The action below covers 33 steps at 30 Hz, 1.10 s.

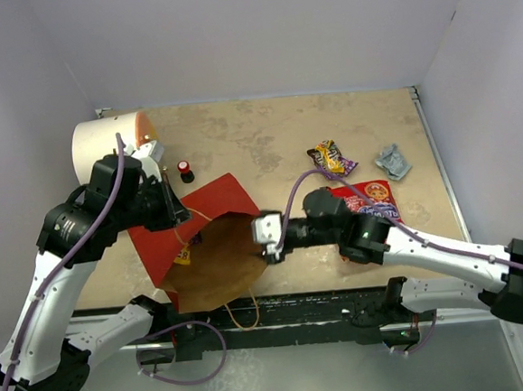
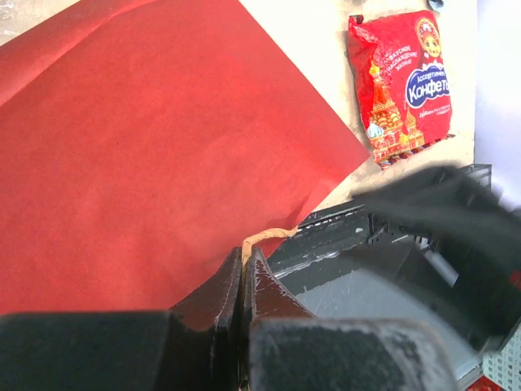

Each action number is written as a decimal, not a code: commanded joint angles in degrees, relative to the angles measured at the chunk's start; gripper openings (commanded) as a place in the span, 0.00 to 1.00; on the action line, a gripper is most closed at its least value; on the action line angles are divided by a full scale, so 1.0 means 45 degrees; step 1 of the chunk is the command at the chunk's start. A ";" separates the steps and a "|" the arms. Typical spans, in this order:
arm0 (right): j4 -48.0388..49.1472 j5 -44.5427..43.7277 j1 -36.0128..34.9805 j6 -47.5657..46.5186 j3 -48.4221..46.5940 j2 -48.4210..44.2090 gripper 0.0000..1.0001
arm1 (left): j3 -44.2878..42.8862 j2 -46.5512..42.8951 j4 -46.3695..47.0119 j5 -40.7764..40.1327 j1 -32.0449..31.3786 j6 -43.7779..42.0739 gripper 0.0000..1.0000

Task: Take the snacks out of the paper bag
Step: Take out the snack from the paper bag.

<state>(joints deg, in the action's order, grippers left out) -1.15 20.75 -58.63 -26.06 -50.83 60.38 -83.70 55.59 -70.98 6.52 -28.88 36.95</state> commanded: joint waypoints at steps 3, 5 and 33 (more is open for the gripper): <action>0.4303 -0.1088 -0.3148 -0.1291 0.0404 0.1962 0.60 | -0.0928 0.0637 0.0063 -0.0371 0.0110 0.0139 0.01; 0.5274 -0.1701 -0.3759 -0.2200 0.0372 0.2964 0.60 | -0.1085 0.0734 -0.0007 -0.0304 0.0110 0.0176 0.01; 0.9914 -0.2005 -0.2558 -0.8852 -0.2131 1.1737 0.65 | -0.1696 0.1065 -0.0101 0.0724 0.0110 0.0612 0.00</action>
<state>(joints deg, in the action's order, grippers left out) 42.70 9.63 -70.15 -60.10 -56.25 111.44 -89.49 59.90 -73.03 7.27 -28.88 38.57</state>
